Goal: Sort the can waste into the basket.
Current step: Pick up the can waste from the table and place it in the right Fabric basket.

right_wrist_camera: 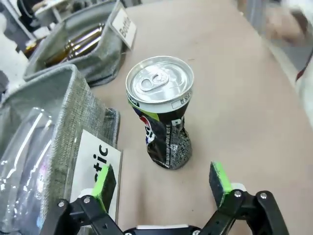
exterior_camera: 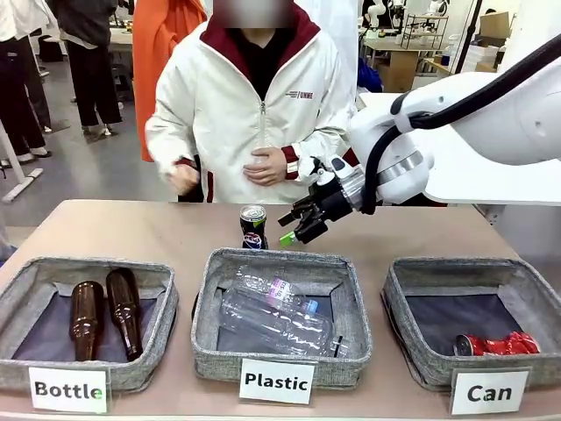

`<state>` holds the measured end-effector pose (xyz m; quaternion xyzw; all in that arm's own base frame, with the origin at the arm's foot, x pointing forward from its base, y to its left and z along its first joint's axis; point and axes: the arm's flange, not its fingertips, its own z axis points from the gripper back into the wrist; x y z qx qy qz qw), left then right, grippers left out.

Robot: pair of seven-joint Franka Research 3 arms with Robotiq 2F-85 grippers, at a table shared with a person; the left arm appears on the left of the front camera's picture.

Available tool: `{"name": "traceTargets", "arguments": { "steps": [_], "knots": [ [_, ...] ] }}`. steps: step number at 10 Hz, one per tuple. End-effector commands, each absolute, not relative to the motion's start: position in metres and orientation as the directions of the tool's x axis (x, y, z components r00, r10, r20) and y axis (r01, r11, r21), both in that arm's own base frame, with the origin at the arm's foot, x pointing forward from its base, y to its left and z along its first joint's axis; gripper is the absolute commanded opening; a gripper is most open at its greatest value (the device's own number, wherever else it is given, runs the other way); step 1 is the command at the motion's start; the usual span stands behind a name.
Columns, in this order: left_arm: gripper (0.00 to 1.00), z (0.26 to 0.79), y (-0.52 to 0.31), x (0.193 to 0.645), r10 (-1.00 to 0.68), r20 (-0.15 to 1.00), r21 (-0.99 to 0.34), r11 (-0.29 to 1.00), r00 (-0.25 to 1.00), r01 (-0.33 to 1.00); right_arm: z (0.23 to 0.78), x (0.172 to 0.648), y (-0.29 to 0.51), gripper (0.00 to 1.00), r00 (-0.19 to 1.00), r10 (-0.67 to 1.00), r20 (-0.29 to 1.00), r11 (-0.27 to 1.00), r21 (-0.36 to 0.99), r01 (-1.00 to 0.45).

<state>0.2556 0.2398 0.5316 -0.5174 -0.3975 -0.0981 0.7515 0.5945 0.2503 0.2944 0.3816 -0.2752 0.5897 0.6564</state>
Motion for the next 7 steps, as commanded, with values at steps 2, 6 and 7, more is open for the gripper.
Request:
{"name": "traceTargets", "arguments": {
  "steps": [2, 6, 7],
  "knots": [
    [1.00, 0.506, 0.159, 0.265, 0.082, 0.663, -0.719, 0.346, 0.744, 0.603, 0.284, 0.608, 0.270, 1.00, 0.172, 0.581, 0.795, -0.022, 0.226, -0.974],
    [1.00, 0.449, 0.083, 0.271, -0.207, 0.525, -0.729, 0.391, 0.826, 0.562, 0.275, 0.609, 0.282, 1.00, 0.160, 0.503, 0.849, -0.001, 0.186, -0.983],
    [1.00, 0.468, 0.092, 0.281, -0.036, 0.592, -0.760, 0.306, 0.805, 0.573, 0.273, 0.611, 0.285, 1.00, 0.163, 0.478, 0.863, -0.007, 0.189, -0.982]
  ]
}}
